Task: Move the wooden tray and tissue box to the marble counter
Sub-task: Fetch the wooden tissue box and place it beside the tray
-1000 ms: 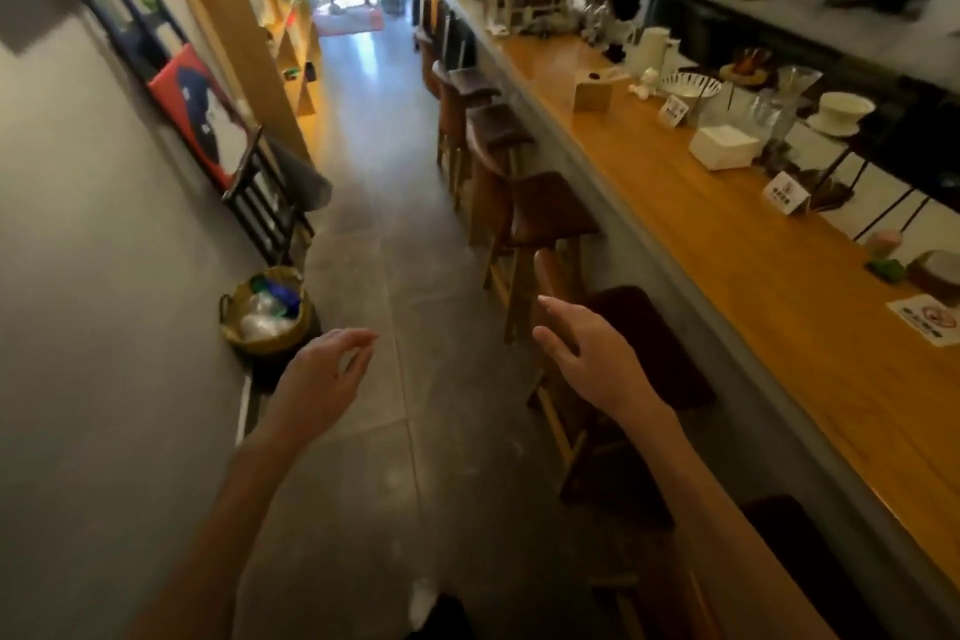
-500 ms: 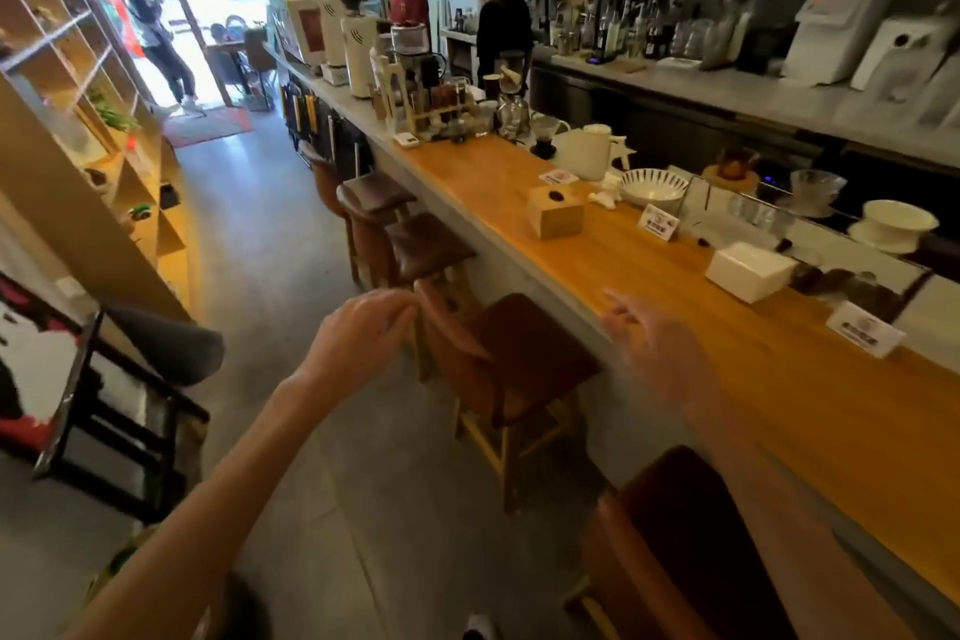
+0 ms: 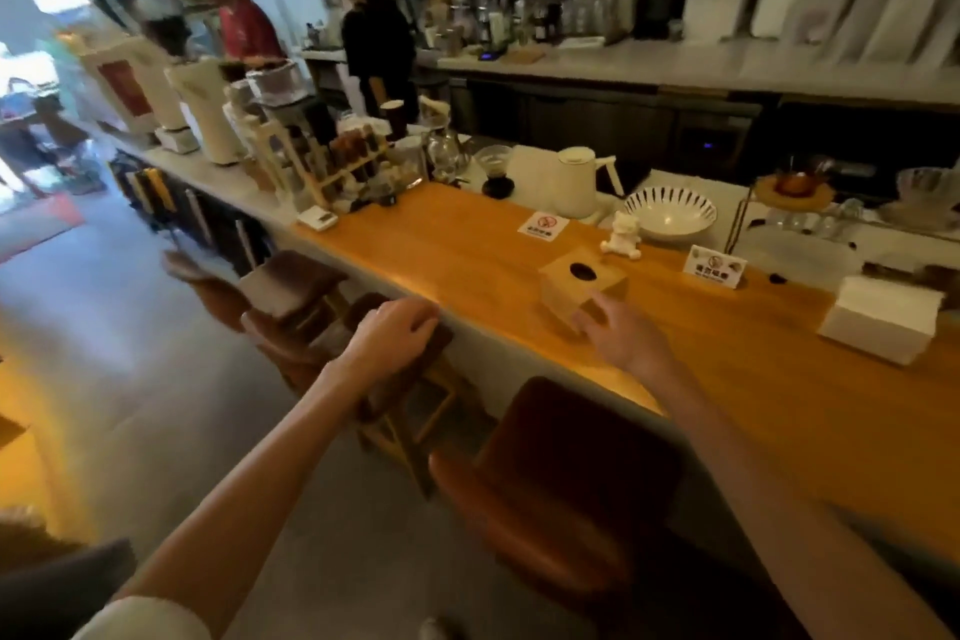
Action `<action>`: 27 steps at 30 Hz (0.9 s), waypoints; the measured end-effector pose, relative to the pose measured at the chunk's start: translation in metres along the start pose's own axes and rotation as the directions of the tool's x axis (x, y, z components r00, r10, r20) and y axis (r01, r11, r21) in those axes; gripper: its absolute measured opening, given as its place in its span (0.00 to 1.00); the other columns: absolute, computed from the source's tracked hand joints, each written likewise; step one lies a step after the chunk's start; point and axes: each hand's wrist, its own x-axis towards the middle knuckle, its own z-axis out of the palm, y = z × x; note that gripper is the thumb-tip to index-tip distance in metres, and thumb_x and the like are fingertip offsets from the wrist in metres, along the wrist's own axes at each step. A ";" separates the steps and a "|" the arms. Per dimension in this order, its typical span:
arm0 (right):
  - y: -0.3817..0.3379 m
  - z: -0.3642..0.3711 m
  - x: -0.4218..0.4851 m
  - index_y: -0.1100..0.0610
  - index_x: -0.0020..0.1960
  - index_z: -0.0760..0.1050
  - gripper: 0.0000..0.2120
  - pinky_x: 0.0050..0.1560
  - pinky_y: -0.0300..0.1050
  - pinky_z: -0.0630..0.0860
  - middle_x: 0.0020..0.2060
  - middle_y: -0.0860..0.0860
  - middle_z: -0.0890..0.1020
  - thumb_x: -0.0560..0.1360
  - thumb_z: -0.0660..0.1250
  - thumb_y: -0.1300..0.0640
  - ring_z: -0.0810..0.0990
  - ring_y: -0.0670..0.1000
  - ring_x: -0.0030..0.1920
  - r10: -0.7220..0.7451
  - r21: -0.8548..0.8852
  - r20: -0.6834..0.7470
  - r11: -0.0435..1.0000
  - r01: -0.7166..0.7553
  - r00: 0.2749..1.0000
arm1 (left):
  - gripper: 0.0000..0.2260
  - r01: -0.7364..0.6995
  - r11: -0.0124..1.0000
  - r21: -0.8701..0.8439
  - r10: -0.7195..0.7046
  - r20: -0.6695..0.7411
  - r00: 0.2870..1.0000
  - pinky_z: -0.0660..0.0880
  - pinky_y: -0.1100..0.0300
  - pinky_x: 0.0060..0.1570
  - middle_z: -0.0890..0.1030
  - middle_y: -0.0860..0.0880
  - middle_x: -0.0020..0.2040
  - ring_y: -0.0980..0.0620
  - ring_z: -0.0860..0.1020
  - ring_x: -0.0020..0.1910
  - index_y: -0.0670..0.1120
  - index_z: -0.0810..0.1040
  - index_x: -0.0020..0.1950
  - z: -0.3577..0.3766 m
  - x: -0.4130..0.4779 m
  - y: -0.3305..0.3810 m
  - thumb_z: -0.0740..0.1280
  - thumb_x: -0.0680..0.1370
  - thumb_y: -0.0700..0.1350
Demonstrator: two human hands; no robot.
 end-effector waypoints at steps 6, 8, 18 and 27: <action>0.014 0.024 0.078 0.48 0.81 0.55 0.33 0.68 0.58 0.70 0.75 0.56 0.70 0.80 0.60 0.38 0.70 0.60 0.72 0.482 0.372 -0.069 0.825 -0.426 0.873 | 0.19 -0.011 0.936 -0.352 0.066 0.145 0.987 0.76 0.60 0.39 0.79 0.46 0.56 0.54 0.79 0.45 0.49 0.67 0.74 0.005 0.179 -0.029 0.62 0.83 0.47; 0.020 0.028 0.084 0.47 0.81 0.51 0.37 0.73 0.63 0.66 0.78 0.56 0.65 0.79 0.61 0.36 0.65 0.61 0.76 0.591 0.481 -0.055 0.722 -0.498 0.805 | 0.20 0.051 0.917 -0.396 0.064 0.271 0.960 0.80 0.49 0.50 0.79 0.43 0.59 0.48 0.80 0.50 0.46 0.68 0.74 0.026 0.221 -0.021 0.62 0.83 0.49; 0.023 0.069 0.150 0.47 0.82 0.45 0.37 0.74 0.62 0.62 0.81 0.52 0.55 0.81 0.57 0.37 0.57 0.61 0.79 0.744 0.751 -0.052 0.469 -0.465 0.666 | 0.21 0.306 0.823 -0.478 0.056 0.604 0.795 0.68 0.48 0.67 0.73 0.44 0.69 0.43 0.71 0.69 0.42 0.68 0.74 0.116 0.301 0.037 0.57 0.84 0.52; 0.036 0.104 0.189 0.41 0.81 0.41 0.32 0.75 0.59 0.63 0.80 0.52 0.59 0.82 0.49 0.36 0.61 0.59 0.78 0.768 0.704 -0.138 0.521 -0.483 0.626 | 0.18 0.330 0.747 -0.577 0.101 0.589 0.802 0.69 0.61 0.54 0.77 0.53 0.58 0.55 0.75 0.55 0.48 0.73 0.68 0.165 0.318 0.026 0.55 0.84 0.55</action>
